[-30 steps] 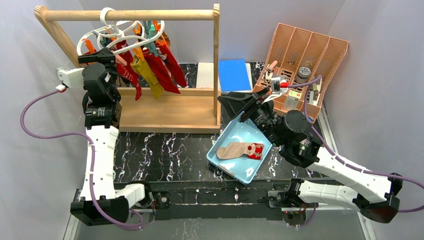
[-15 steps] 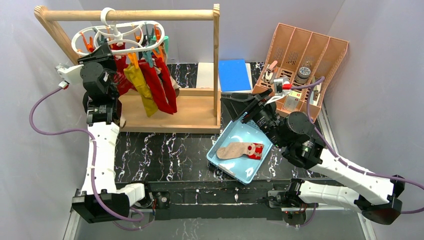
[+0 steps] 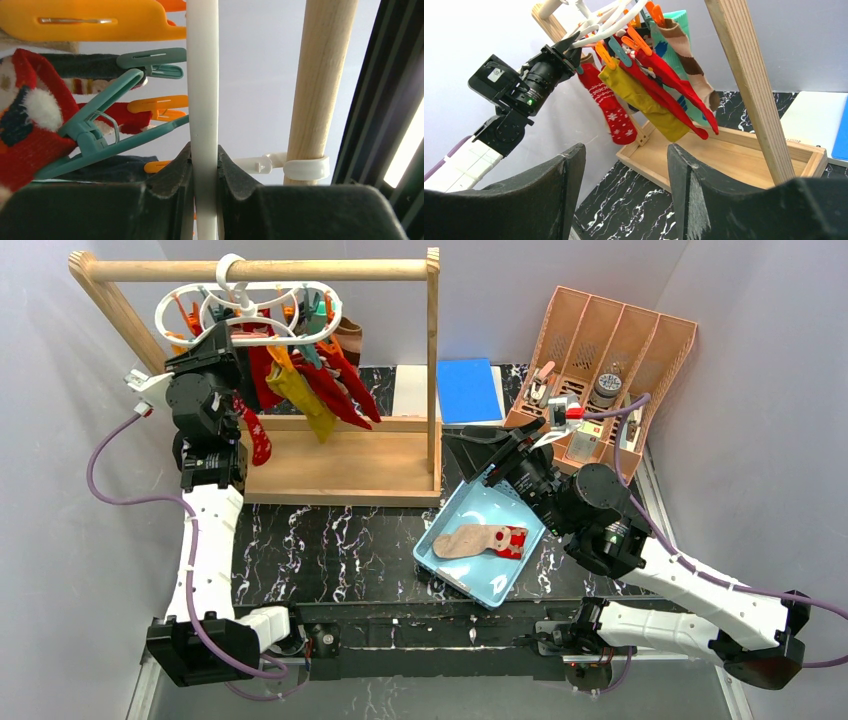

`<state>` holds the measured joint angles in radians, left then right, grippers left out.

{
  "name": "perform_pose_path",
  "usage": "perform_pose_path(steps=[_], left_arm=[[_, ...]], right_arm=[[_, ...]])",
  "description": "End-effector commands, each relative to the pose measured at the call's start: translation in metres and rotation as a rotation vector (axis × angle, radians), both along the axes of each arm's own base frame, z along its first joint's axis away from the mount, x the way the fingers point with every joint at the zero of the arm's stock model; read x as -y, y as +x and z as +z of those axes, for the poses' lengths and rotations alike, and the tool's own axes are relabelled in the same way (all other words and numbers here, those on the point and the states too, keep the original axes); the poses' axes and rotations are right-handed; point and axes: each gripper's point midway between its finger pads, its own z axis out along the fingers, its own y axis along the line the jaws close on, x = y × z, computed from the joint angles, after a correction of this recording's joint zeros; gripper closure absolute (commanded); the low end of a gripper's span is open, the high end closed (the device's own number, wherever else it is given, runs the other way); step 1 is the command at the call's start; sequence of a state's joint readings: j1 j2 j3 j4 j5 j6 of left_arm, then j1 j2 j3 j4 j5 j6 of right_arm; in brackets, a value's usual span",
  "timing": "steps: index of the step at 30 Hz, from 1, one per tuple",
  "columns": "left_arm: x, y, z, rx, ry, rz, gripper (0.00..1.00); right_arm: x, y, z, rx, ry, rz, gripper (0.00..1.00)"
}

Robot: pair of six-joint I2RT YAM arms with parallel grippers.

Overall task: Clip the socks to the hanger
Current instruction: Rotate the hanger at the clothesline, then pick up the sock from the bin.

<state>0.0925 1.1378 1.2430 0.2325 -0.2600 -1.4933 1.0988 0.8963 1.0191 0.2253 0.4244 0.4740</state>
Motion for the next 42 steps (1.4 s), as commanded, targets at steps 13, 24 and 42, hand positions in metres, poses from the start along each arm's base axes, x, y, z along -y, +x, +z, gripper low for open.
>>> perform_pose_path(steps=[13,24,42], left_arm=[[0.063,-0.012,0.024,0.086,-0.003,-0.259,1.0],[0.115,-0.017,-0.007,0.014,0.016,-0.374,1.0],[0.08,-0.089,-0.057,-0.116,0.14,-0.22,0.02]], right_arm=[[0.005,0.006,0.014,0.029,0.002,-0.04,0.31],[0.02,0.024,-0.038,-0.052,-0.268,-0.172,0.27],[0.081,-0.013,-0.269,-0.709,-0.601,-0.274,0.19]])
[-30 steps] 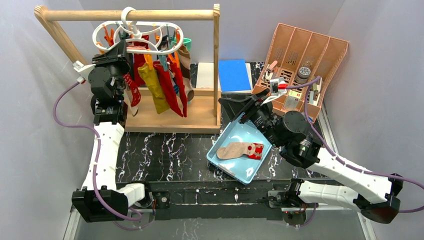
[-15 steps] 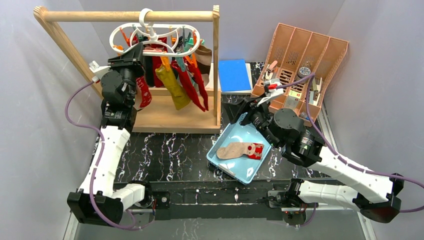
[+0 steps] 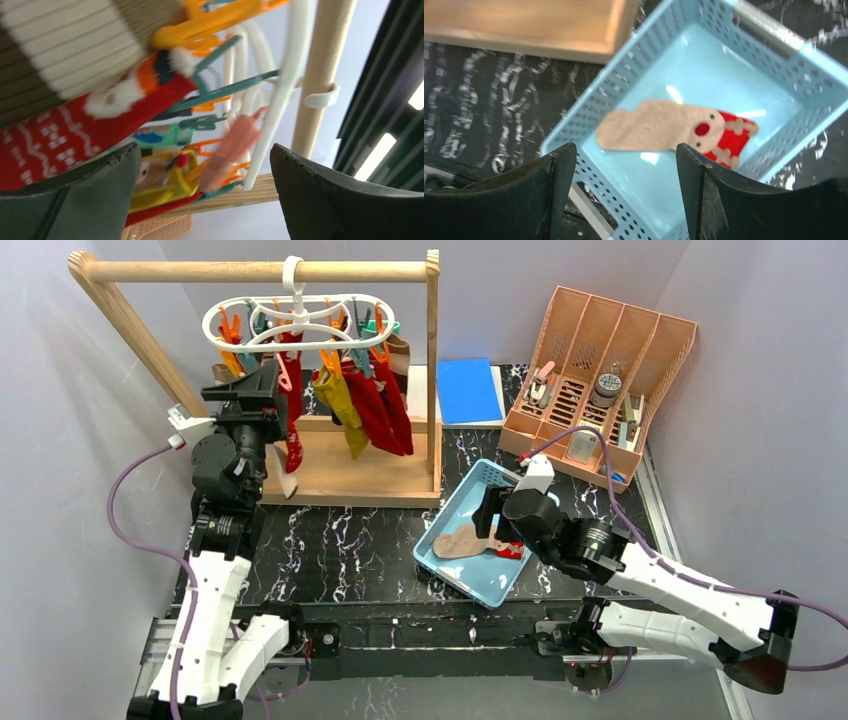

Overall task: Clip the socks to the hanger
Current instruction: Pick up the sock from the bin.

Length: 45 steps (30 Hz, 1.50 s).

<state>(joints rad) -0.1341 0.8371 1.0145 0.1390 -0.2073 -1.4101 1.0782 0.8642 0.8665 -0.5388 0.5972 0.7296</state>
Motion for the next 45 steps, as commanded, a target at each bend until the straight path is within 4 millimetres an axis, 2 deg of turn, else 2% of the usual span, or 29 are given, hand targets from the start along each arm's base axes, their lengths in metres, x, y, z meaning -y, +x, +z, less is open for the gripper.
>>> perform_pose_path(steps=[1,4,7,10,14,18,21,24,26,28,29,32,34,36,38,40,42,45], left_arm=[[-0.013,-0.024,-0.026,-0.086,0.08,0.062,0.02],[-0.033,-0.056,-0.05,-0.19,0.188,0.148,0.02],[-0.05,-0.086,-0.076,-0.273,0.281,0.215,0.02],[-0.061,-0.111,-0.104,-0.358,0.362,0.245,0.02],[-0.059,-0.129,-0.132,-0.425,0.433,0.202,0.02],[-0.064,-0.146,-0.155,-0.494,0.49,0.197,0.02],[-0.068,-0.153,-0.158,-0.506,0.523,0.211,0.02],[-0.07,-0.155,-0.155,-0.502,0.554,0.215,0.02],[-0.069,-0.155,-0.151,-0.491,0.568,0.207,0.01],[-0.064,-0.152,-0.146,-0.467,0.589,0.183,0.02],[-0.06,-0.151,-0.145,-0.458,0.6,0.162,0.02],[-0.046,-0.149,-0.142,-0.431,0.628,0.081,0.02],[-0.038,-0.149,-0.14,-0.416,0.638,0.037,0.02],[-0.032,-0.149,-0.139,-0.404,0.647,0.004,0.02],[-0.021,-0.148,-0.135,-0.375,0.655,-0.053,0.02],[0.007,-0.146,-0.125,-0.274,0.695,-0.194,0.02],[0.041,-0.15,-0.104,-0.116,0.697,-0.355,0.02],[0.079,-0.16,-0.082,0.046,0.638,-0.56,0.02]], right_arm=[[0.014,-0.006,-0.053,-0.19,-0.031,-0.103,0.19],[0.018,0.0,-0.088,-0.321,-0.004,-0.129,0.18],[0.019,0.009,-0.111,-0.378,0.027,-0.129,0.19],[0.018,0.015,-0.132,-0.429,-0.027,-0.124,0.2],[0.009,0.018,-0.148,-0.475,-0.067,-0.098,0.23],[0.01,0.013,-0.166,-0.535,-0.13,-0.079,0.3],[0.013,0.009,-0.174,-0.561,-0.167,-0.065,0.44],[0.016,0.012,-0.17,-0.539,-0.196,-0.052,0.67],[0.02,0.022,-0.156,-0.485,-0.224,-0.062,0.8],[0.02,0.034,-0.129,-0.41,-0.229,-0.06,0.95],[0.019,0.041,-0.111,-0.365,-0.221,-0.057,0.99],[0.014,0.054,-0.05,-0.232,-0.185,-0.02,0.99],[0.009,0.055,-0.009,-0.141,-0.147,0.043,0.99],[0.0,0.047,0.029,-0.044,-0.105,0.159,0.99],[-0.009,0.03,0.058,0.052,-0.1,0.342,0.99],[-0.016,0.008,0.085,0.159,-0.077,0.504,0.99],[-0.019,-0.014,0.109,0.304,-0.047,0.647,0.99],[-0.02,-0.035,0.135,0.512,-0.043,0.793,0.99]])
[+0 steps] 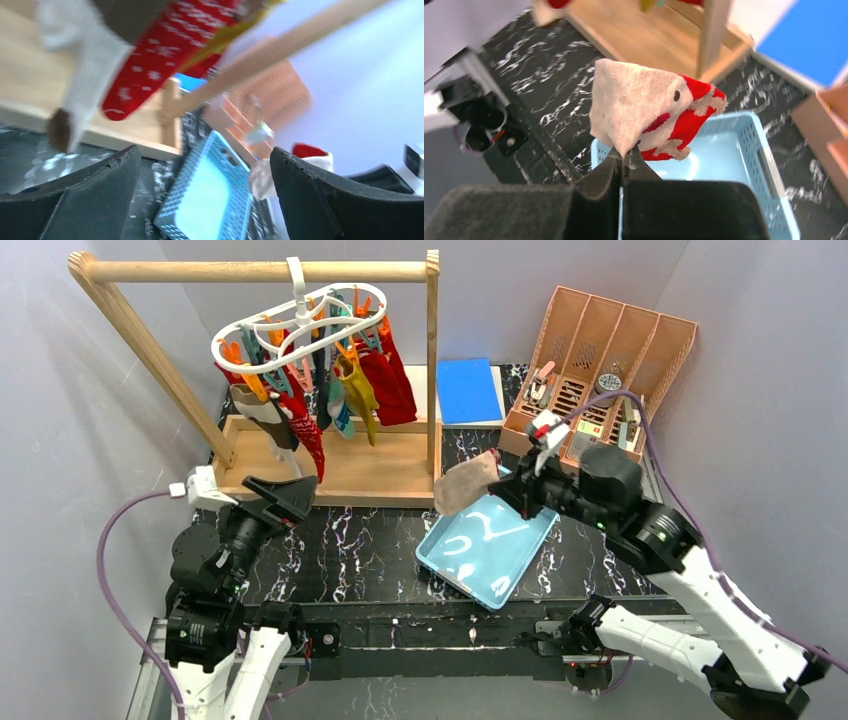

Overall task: Clip the socks to the hanger
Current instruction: Pick up the sock from the bin.

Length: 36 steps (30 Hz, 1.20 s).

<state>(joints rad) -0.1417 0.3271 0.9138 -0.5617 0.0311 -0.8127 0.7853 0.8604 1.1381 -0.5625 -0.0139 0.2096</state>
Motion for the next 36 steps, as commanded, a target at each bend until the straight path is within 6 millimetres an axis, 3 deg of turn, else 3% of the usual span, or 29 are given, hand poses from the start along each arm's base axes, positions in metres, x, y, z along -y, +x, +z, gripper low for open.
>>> perform_pose_path(steps=[1,5,10,14,22,29,36], left_arm=[[0.075,-0.02,0.049,0.186,-0.092,-0.473,0.02],[0.105,-0.037,0.074,0.266,-0.209,-0.705,0.02],[0.113,-0.047,0.085,0.319,-0.235,-0.799,0.02],[0.116,-0.05,0.092,0.377,-0.292,-0.849,0.01],[0.117,-0.021,0.061,0.309,-0.279,-0.782,0.02],[0.125,-0.014,0.035,0.165,-0.296,-0.794,0.03],[0.126,-0.02,0.015,0.085,-0.309,-0.8,0.07]], right_arm=[[-0.013,-0.038,0.039,0.346,0.007,0.357,0.99],[-0.025,-0.043,0.048,0.49,0.007,0.47,0.99],[-0.037,-0.033,0.051,0.608,-0.04,0.525,0.99],[-0.058,-0.039,0.051,0.666,-0.048,0.602,0.99],[-0.115,-0.048,0.042,0.791,-0.149,0.688,0.99],[-0.129,-0.039,0.043,0.841,-0.144,0.656,0.99],[-0.136,-0.032,0.045,0.888,-0.155,0.614,0.99]])
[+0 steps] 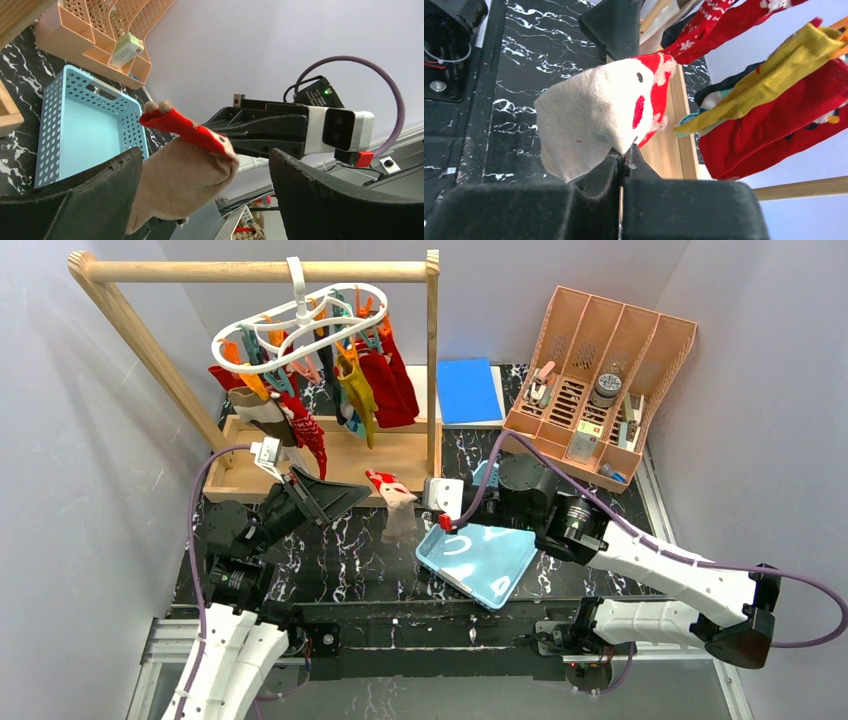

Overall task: Clip the socks to the hanger
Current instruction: Pick up the sock from the bin.

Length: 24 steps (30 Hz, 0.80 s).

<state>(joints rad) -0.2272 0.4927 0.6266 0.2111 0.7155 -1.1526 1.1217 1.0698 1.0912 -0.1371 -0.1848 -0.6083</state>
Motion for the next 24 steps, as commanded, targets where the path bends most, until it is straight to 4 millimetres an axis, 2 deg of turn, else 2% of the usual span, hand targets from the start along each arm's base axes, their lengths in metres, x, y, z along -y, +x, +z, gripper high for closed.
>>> perform_pose_path(steps=[1,5,8,11,16,21,22,23,24], left_arm=[[0.002,-0.007,-0.011,-0.038,0.024,-0.021,0.07],[0.001,0.004,-0.012,-0.072,0.016,0.013,0.09],[0.003,0.008,-0.004,-0.052,0.012,0.018,0.13],[0.004,0.01,0.003,-0.037,0.006,0.016,0.22],[0.004,0.018,0.0,-0.047,0.004,0.036,0.5],[0.004,0.017,0.003,-0.014,-0.029,0.034,0.85],[0.004,0.016,0.004,0.001,-0.028,0.034,0.95],[0.003,0.015,0.005,0.02,-0.025,0.039,1.0],[0.001,0.015,0.006,0.041,-0.017,0.052,1.0]], right_arm=[[-0.006,0.009,0.029,0.091,0.09,-0.039,0.99],[-0.012,0.007,0.026,0.113,0.084,-0.039,0.99],[-0.019,0.005,0.029,0.133,0.101,-0.039,0.99],[-0.024,0.003,0.028,0.138,0.106,-0.032,0.99],[-0.031,-0.001,0.024,0.144,0.106,-0.016,0.99],[-0.033,-0.004,0.02,0.123,0.099,-0.009,0.99],[-0.034,-0.006,0.019,0.114,0.095,-0.003,0.99],[-0.034,-0.007,0.016,0.1,0.087,0.006,0.99],[-0.035,-0.01,0.014,0.081,0.078,0.013,0.99]])
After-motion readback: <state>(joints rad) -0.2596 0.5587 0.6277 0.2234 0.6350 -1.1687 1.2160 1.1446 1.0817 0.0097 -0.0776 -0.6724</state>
